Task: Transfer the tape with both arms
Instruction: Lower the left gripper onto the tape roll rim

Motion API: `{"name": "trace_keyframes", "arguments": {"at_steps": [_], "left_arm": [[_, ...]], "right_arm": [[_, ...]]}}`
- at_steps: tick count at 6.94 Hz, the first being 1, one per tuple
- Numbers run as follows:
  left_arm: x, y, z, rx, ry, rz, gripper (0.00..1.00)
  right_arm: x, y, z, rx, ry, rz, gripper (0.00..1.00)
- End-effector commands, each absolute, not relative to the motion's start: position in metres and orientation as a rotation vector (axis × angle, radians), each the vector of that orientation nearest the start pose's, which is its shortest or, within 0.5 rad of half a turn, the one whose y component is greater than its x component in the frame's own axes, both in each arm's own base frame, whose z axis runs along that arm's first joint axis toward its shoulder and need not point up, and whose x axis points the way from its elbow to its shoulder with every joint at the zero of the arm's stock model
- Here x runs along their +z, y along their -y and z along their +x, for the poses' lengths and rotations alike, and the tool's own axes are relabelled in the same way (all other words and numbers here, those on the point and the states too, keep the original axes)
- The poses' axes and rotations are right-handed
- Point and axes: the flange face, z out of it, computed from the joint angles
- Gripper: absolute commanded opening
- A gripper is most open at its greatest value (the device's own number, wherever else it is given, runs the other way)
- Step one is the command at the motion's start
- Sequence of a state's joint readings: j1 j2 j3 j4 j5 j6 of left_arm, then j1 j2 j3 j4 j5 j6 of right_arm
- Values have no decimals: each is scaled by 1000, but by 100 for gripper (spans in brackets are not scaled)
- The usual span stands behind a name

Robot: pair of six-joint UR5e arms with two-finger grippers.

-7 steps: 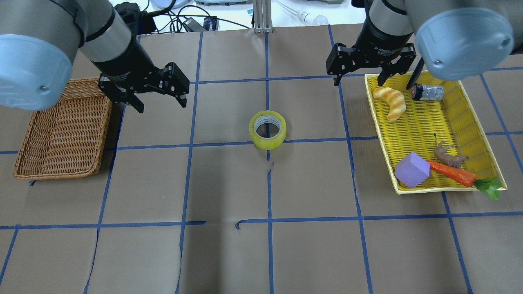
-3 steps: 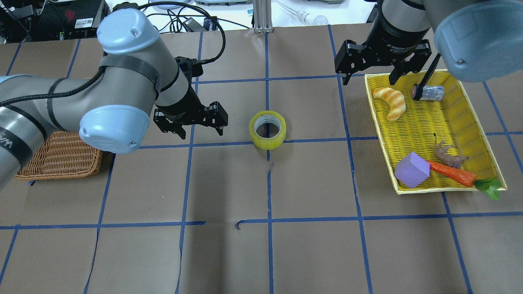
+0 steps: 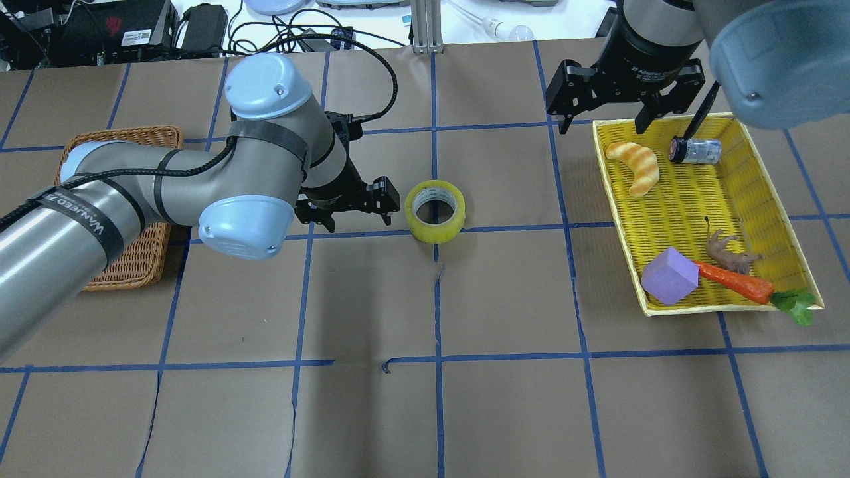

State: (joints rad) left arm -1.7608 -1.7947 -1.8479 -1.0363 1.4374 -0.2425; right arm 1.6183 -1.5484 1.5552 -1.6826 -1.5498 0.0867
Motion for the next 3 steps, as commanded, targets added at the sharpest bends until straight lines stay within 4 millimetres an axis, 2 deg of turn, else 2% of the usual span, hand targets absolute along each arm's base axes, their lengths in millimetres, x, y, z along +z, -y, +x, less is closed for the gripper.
{"name": "trace_keyframes", "arguments": {"at_steps": [1, 2, 3], "left_arm": [[259, 515, -265, -10, -3311, -120, 100], [244, 518, -268, 12, -3307, -142, 100], [236, 527, -271, -48, -3318, -135, 100]], "right_arm": [[496, 504, 160, -160, -3108, 60, 100], [496, 504, 160, -160, -3108, 60, 100], [496, 504, 160, -160, -3108, 60, 100]]}}
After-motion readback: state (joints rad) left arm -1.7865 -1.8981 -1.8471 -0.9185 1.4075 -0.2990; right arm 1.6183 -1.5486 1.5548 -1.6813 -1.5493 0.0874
